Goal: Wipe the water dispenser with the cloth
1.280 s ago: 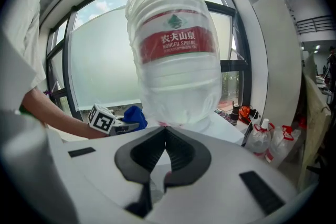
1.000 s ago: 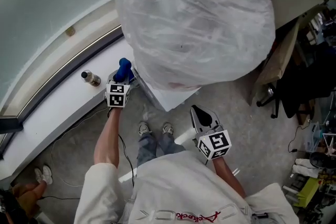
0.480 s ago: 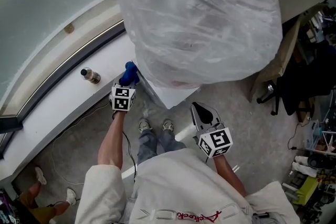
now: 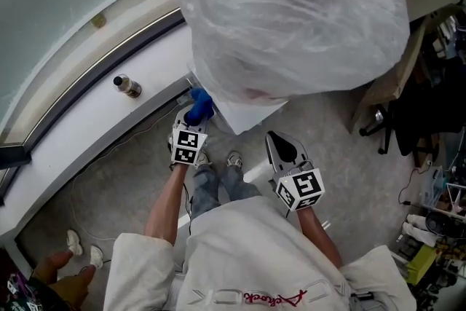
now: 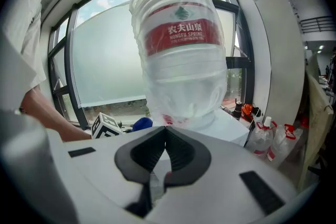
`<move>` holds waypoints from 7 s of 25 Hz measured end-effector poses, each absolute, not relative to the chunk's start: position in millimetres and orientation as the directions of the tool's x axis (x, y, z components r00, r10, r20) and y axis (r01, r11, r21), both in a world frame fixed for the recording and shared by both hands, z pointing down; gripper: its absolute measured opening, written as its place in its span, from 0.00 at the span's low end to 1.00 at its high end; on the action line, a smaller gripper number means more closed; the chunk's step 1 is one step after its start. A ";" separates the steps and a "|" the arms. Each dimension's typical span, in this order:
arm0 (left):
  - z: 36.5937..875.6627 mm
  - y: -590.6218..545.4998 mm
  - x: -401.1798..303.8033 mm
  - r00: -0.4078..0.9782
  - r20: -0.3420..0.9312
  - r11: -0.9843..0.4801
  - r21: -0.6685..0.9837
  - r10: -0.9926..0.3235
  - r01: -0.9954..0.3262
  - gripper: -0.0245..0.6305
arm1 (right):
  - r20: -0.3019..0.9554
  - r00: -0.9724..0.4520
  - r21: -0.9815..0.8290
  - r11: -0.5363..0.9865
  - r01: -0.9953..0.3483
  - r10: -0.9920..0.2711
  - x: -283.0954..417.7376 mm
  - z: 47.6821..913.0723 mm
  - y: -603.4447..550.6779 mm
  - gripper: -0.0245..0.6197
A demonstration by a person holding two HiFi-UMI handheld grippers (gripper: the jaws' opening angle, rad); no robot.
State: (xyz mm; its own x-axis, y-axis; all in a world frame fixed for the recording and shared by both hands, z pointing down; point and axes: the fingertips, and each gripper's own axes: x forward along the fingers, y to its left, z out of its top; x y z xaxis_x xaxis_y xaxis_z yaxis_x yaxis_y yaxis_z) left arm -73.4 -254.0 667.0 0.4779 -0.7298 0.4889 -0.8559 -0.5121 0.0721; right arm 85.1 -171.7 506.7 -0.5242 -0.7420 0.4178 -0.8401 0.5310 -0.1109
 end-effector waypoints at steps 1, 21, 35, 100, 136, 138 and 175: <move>666.8 -248.1 -69.2 0.483 0.486 -0.517 0.072 -0.729 -0.853 0.13 | 0.418 -0.527 -0.113 0.533 -0.838 -0.740 84.9 508.5 -169.8 0.06; 671.6 -164.9 -10.5 0.525 0.478 -0.540 0.119 -0.704 -0.833 0.13 | 0.405 -0.604 -0.123 0.614 -0.779 -0.686 70.0 538.0 -151.0 0.06; 688.0 -224.2 -88.9 0.381 0.476 -0.394 0.077 -0.792 -0.916 0.13 | 0.342 -0.666 -0.124 0.670 -0.732 -0.663 39.3 549.3 -173.6 0.06; 656.9 -169.3 -36.3 0.415 0.413 -0.426 0.069 -0.811 -0.902 0.13 | 0.290 -0.713 -0.141 0.708 -0.692 -0.639 41.2 521.2 -176.0 0.06; 441.8 -175.2 -7.8 0.359 0.119 -0.354 0.066 -0.926 -0.933 0.13 | 0.117 -0.615 -0.071 0.611 -0.788 -0.780 139.4 430.6 -192.7 0.06; 441.3 -175.6 -2.2 0.377 0.124 -0.372 0.056 -0.918 -0.926 0.13 | 0.119 -0.610 -0.079 0.605 -0.792 -0.784 142.5 432.3 -192.2 0.06; 456.7 108.0 -50.4 0.461 0.124 -0.453 0.086 -0.879 -0.887 0.13 | 0.119 -0.569 -0.082 0.564 -0.822 -0.813 82.5 443.4 102.7 0.06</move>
State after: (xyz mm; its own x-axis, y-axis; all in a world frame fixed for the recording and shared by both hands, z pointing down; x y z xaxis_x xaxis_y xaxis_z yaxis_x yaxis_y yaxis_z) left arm -50.4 108.0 456.7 0.4608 -0.8788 0.1237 -0.8873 -0.4531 0.0864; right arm 82.5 102.7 443.4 -0.5695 -0.8134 0.1187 -0.8220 0.5635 -0.0820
